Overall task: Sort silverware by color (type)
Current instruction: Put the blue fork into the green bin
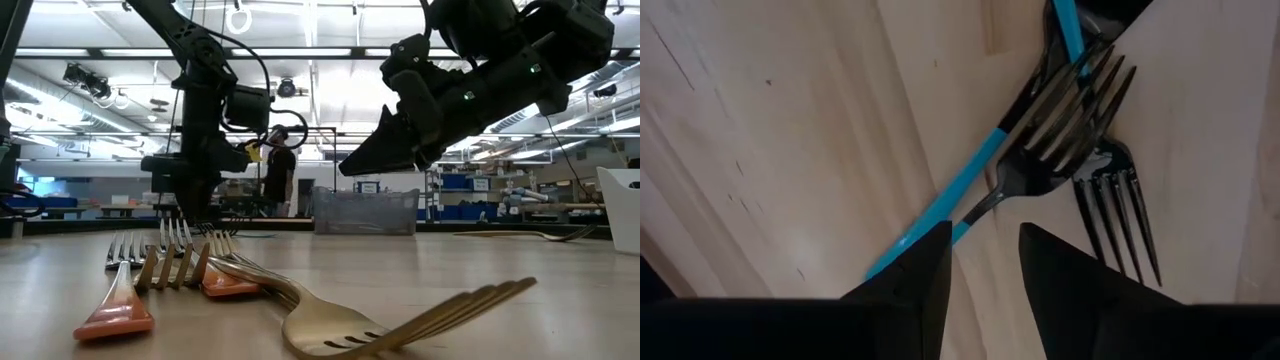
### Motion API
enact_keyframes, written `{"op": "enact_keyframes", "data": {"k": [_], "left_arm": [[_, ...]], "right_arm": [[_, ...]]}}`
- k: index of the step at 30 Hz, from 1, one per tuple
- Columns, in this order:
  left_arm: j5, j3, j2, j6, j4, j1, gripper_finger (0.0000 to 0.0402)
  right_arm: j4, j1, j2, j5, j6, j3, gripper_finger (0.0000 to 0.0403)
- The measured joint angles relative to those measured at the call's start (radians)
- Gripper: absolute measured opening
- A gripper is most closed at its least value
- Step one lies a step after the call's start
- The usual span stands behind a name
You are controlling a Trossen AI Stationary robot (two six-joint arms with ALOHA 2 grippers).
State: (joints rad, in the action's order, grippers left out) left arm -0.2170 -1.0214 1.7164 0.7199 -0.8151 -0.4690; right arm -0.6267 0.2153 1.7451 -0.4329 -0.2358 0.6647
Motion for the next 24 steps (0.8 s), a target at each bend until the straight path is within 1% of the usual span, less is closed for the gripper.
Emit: {"op": "enact_keyframes", "data": {"k": [11,15,19,22,24], "left_arm": [[-0.027,0.0,0.0,0.007,-0.006,0.002,0.0128],[-0.032,0.0,0.0,0.041,-0.006,0.002,0.0128],[-0.016,0.0,-0.001,0.082,-0.002,-0.005,0.0128],[-0.014,0.0,-0.001,0.086,0.008,-0.006,0.0128],[0.005,0.0,-0.001,0.087,0.008,-0.006,0.0128]], "right_arm": [[0.0,0.0,0.0,0.0,0.0,0.0,0.007],[-0.001,0.0,0.0,0.0,0.0,0.0,0.007],[0.0,0.0,0.0,0.0,-0.001,0.0,0.007],[0.0,0.0,0.0,0.0,-0.005,0.0,0.007],[0.0,0.0,0.0,0.0,-0.005,0.0,0.007]]}}
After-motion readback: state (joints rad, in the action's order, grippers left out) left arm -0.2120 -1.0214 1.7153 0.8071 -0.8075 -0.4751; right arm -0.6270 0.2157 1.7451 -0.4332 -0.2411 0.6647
